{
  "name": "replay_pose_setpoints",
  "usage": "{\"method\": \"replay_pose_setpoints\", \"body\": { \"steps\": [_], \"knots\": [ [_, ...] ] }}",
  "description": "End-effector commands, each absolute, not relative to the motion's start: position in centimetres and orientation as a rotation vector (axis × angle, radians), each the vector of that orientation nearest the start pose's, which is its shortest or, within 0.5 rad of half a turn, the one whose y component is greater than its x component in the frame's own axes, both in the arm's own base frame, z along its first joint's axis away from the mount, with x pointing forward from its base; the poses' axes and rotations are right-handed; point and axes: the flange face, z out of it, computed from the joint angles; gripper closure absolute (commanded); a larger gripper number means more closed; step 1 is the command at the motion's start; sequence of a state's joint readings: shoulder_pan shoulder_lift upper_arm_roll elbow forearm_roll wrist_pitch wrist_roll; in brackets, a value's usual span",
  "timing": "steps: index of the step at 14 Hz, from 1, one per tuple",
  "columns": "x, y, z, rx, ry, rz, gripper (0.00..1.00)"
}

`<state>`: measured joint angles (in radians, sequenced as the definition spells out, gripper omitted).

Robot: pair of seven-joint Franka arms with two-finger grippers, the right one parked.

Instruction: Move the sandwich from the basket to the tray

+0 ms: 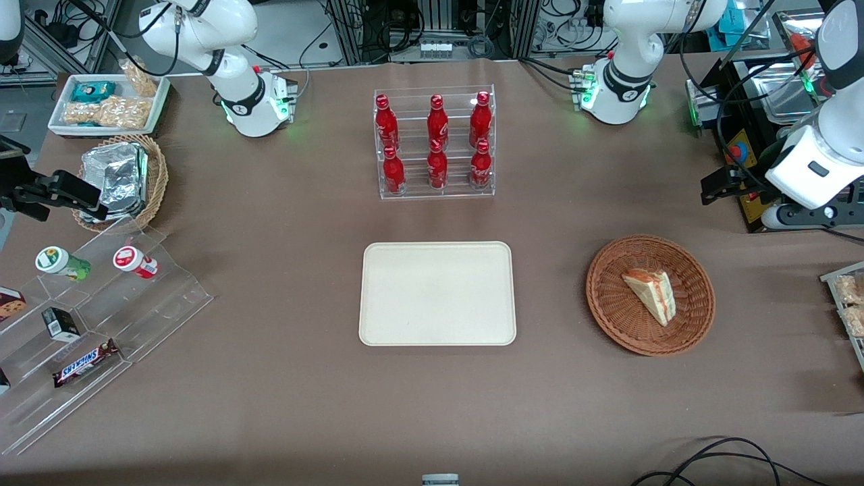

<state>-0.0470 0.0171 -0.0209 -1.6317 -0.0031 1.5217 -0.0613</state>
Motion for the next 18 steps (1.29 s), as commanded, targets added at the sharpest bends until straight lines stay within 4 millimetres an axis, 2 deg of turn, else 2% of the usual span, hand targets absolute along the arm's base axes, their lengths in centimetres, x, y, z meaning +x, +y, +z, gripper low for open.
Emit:
{"method": "replay_pose_setpoints", "body": {
  "steps": [1,3,5,7,9,10,12,14,15,18],
  "knots": [
    [55.6,-4.1,56.4,-3.13,-0.012,0.272,0.0],
    [56.7,-4.1,52.8,-3.119,-0.02,0.354,0.0],
    [58.4,-4.2,47.7,-3.098,-0.102,0.413,0.0],
    [59.5,-4.2,42.6,-3.088,-0.17,0.357,0.0],
    [59.0,-4.0,37.4,-3.099,-0.191,0.326,0.0],
    [58.4,-3.7,34.9,-3.108,-0.259,0.277,0.0],
    [58.0,-3.5,32.2,-3.083,-0.549,0.141,0.0],
    [58.7,-3.9,30.7,-2.979,-0.934,0.115,0.0],
    [59.1,-3.9,30.1,-2.937,-1.032,0.115,0.0],
    [59.2,-3.6,27.2,-2.916,-1.05,0.148,0.0]
  ]
}}
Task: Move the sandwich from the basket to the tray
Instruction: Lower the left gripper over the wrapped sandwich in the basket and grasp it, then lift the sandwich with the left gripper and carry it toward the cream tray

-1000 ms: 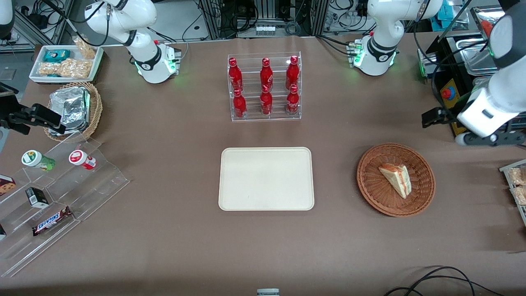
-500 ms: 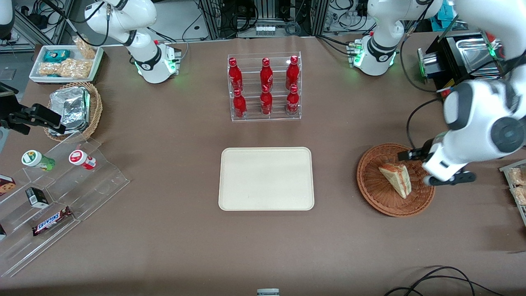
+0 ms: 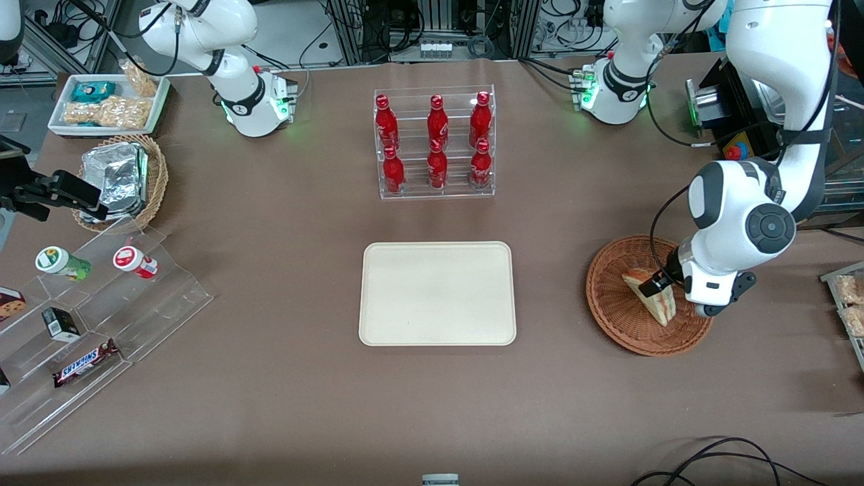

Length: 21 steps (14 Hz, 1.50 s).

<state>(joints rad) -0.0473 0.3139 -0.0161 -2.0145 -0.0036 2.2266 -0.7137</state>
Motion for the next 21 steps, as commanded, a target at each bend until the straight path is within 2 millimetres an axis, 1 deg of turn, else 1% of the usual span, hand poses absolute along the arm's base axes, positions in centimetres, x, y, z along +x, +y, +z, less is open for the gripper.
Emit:
{"method": "replay_pose_setpoints", "body": {
  "steps": [1,2,3,4,6,7,9,11,12,13,14,16,17,19,21],
  "knots": [
    [59.2,-3.4,26.4,-2.906,-1.059,0.166,0.08],
    [59.1,-3.3,25.7,-2.898,-1.068,0.182,0.39],
    [59.2,-3.2,25.7,-2.897,-1.07,0.183,0.81],
    [59.5,-3.0,26.1,-2.9,-1.071,0.172,0.89],
    [59.9,-3.0,27.1,-2.896,-1.073,0.177,0.89],
    [60.0,-3.0,27.9,-2.889,-1.07,0.198,0.89],
    [60.6,-3.0,32.0,-2.857,-1.057,0.287,0.89],
    [61.6,-3.3,37.3,-2.813,-1.039,0.403,0.89],
    [61.9,-3.9,38.9,-2.801,-1.028,0.438,0.89],
    [61.9,-4.9,39.3,-2.795,-1.027,0.45,0.88],
    [61.7,-6.6,39.0,-2.796,-0.996,0.45,0.88],
    [61.2,-12.3,37.2,-2.808,-0.857,0.461,0.9],
    [60.6,-15.9,36.4,-2.82,-0.775,0.463,0.92],
    [60.1,-21.5,35.9,-2.889,-0.662,0.375,0.93],
    [58.8,-28.2,33.9,-2.956,-0.511,0.308,0.94]
  ]
}}
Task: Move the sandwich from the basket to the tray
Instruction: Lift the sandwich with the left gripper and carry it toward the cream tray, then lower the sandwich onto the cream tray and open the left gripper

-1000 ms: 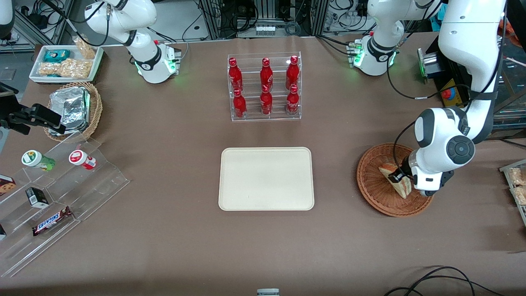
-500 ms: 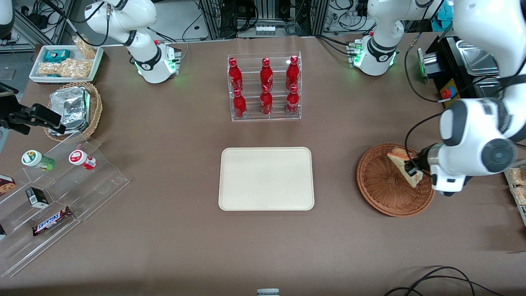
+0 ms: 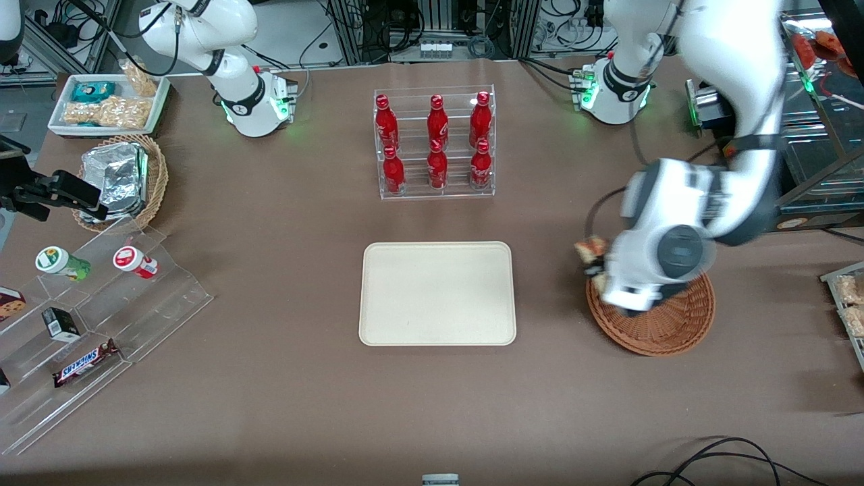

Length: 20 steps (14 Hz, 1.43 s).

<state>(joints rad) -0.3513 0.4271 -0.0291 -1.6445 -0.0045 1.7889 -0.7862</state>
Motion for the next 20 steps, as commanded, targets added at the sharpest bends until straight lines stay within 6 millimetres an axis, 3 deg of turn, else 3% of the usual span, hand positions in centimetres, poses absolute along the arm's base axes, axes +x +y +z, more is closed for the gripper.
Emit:
{"method": "replay_pose_setpoints", "body": {
  "steps": [1,3,6,10,14,15,16,17,20],
  "knots": [
    [59.0,-31.9,33.2,-3.001,-0.444,0.248,0.93],
    [58.5,-38.3,31.7,-3.06,-0.335,0.222,0.9],
    [56.9,-44.5,30.5,-3.166,-0.218,0.118,0.91],
    [55.4,-49.0,28.1,-3.254,-0.143,-0.028,0.92],
    [54.9,-49.7,25.0,-3.247,-0.119,-0.015,0.88],
    [54.9,-49.8,24.7,-3.255,-0.127,-0.02,0.74],
    [54.7,-49.9,24.5,-3.254,-0.131,-0.015,0.14],
    [54.4,-50.2,25.2,-3.256,-0.099,-0.03,0.0],
    [54.4,-49.6,30.1,-3.243,-0.099,-0.037,0.0]
  ]
}}
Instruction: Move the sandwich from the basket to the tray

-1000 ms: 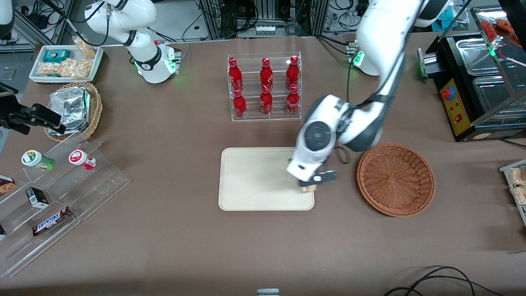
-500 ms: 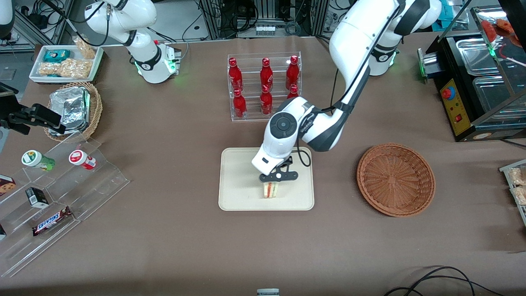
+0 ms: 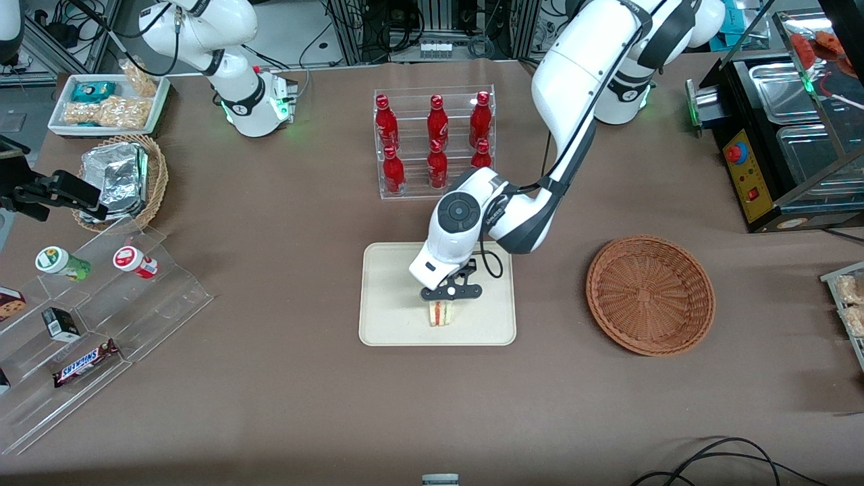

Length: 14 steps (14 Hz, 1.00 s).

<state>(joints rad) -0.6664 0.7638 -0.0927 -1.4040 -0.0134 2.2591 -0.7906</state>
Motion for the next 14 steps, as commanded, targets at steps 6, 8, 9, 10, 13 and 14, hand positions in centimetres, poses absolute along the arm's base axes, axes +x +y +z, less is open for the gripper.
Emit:
{"method": "replay_pose_setpoints", "body": {
  "steps": [6,8,9,10,13,14],
  "knots": [
    [55.6,-40.6,42.8,-3.124,-0.268,0.046,0.0],
    [56.6,-37.0,43.4,-3.077,-0.386,0.117,0.0],
    [57.2,-34.8,43.5,-3.05,-0.435,0.154,0.0],
    [57.7,-32.1,43.9,-3.038,-0.472,0.171,0.0],
    [57.8,-24.8,44.8,-3.02,-0.52,0.193,0.0],
    [57.7,-21.8,45.3,-3.031,-0.472,0.207,0.0]
  ]
}}
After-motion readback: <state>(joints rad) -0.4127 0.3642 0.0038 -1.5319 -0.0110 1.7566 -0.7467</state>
